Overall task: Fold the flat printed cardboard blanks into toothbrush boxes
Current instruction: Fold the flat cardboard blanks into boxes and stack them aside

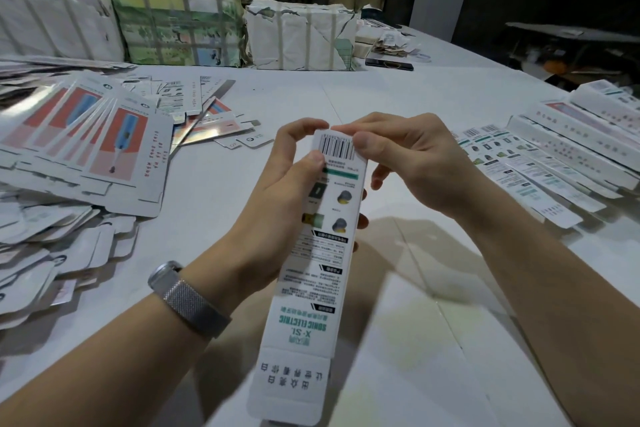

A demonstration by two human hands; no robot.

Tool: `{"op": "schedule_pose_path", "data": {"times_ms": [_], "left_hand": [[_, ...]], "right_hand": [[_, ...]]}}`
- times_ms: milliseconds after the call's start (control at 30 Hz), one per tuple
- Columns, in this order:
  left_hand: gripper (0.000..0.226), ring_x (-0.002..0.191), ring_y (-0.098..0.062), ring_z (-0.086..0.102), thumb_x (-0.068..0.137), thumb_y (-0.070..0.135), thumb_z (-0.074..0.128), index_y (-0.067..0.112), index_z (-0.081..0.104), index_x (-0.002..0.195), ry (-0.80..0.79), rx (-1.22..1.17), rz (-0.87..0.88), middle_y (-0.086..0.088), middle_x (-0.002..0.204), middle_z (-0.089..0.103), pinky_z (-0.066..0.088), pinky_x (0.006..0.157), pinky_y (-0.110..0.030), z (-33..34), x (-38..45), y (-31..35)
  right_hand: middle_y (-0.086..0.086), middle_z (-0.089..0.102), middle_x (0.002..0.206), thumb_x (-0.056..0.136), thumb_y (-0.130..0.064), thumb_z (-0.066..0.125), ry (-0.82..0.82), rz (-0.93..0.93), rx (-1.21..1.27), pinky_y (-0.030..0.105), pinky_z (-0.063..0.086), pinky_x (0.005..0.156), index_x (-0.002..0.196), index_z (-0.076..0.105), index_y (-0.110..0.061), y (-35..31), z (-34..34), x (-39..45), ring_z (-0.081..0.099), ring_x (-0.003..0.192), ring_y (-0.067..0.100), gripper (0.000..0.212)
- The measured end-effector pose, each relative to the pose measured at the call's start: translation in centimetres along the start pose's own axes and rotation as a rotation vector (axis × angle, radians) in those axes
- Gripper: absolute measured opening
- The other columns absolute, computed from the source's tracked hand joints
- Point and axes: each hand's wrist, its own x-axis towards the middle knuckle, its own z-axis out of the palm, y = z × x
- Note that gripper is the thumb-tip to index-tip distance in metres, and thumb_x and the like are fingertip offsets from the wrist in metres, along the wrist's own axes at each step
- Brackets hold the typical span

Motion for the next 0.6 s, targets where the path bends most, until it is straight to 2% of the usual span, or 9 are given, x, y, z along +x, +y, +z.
{"op": "schedule_pose_path", "data": {"times_ms": [133,267,333,400,467,533,600], "left_hand": [[0.017,0.073,-0.038,0.072,0.108,0.026,0.035,0.034,0.042,0.12,-0.01,0.002,0.029,-0.015,0.089,0.073,0.058,0.055,-0.041,0.1,0.0,0.1],[0.017,0.07,-0.037,0.071,0.107,0.024,0.035,0.031,0.043,0.121,0.031,-0.02,0.066,-0.016,0.088,0.073,0.058,0.054,-0.042,0.3,0.0,0.3],[0.017,0.07,-0.038,0.07,0.107,0.023,0.035,0.03,0.043,0.121,0.053,-0.022,0.075,-0.019,0.09,0.072,0.057,0.053,-0.042,0.3,0.0,0.5],[0.018,0.071,-0.037,0.07,0.107,0.023,0.034,0.03,0.042,0.122,0.08,-0.031,0.072,-0.022,0.092,0.071,0.057,0.054,-0.043,0.5,0.2,0.4],[0.018,0.075,-0.036,0.071,0.108,0.023,0.034,0.031,0.042,0.122,0.124,-0.03,0.09,-0.02,0.094,0.072,0.059,0.057,-0.046,0.8,0.6,0.2],[0.017,0.078,-0.032,0.072,0.108,0.025,0.034,0.036,0.041,0.12,0.151,-0.033,0.14,-0.011,0.094,0.074,0.061,0.065,-0.052,0.8,0.9,0.0],[0.017,0.083,-0.025,0.071,0.106,0.029,0.036,0.041,0.037,0.119,0.125,-0.066,0.203,-0.003,0.096,0.074,0.06,0.07,-0.046,0.3,1.0,0.0]], "right_hand": [[0.008,0.068,0.102,0.098,-0.015,0.054,0.0,0.011,0.059,0.032,0.053,0.062,0.12,0.067,-0.011,-0.3,-0.1,-0.1,0.066,0.089,0.022,0.025],[0.01,0.066,0.106,0.094,-0.026,0.051,0.013,0.035,0.116,0.047,0.059,0.066,0.122,0.064,-0.013,-0.4,0.6,-0.1,0.067,0.097,0.031,0.034],[0.013,0.065,0.11,0.094,-0.027,0.05,0.022,0.044,0.127,0.048,0.059,0.069,0.122,0.064,-0.014,-0.4,0.8,-0.1,0.066,0.101,0.033,0.035],[0.015,0.066,0.109,0.097,-0.025,0.049,0.046,0.072,0.137,0.045,0.059,0.069,0.123,0.064,-0.015,-0.3,1.4,0.0,0.066,0.101,0.034,0.031],[0.009,0.065,0.109,0.101,-0.021,0.05,0.133,0.082,0.05,0.039,0.059,0.068,0.129,0.061,-0.015,-0.2,2.2,0.2,0.065,0.1,0.031,0.031],[0.0,0.055,0.115,0.101,-0.024,0.055,0.256,0.028,-0.149,0.023,0.054,0.065,0.141,0.052,-0.018,-0.2,2.9,0.4,0.06,0.099,0.018,0.041],[-0.006,0.049,0.116,0.094,-0.036,0.063,0.289,-0.045,-0.274,0.021,0.051,0.066,0.148,0.043,-0.024,-0.5,3.1,0.2,0.054,0.097,0.009,0.059]]}}
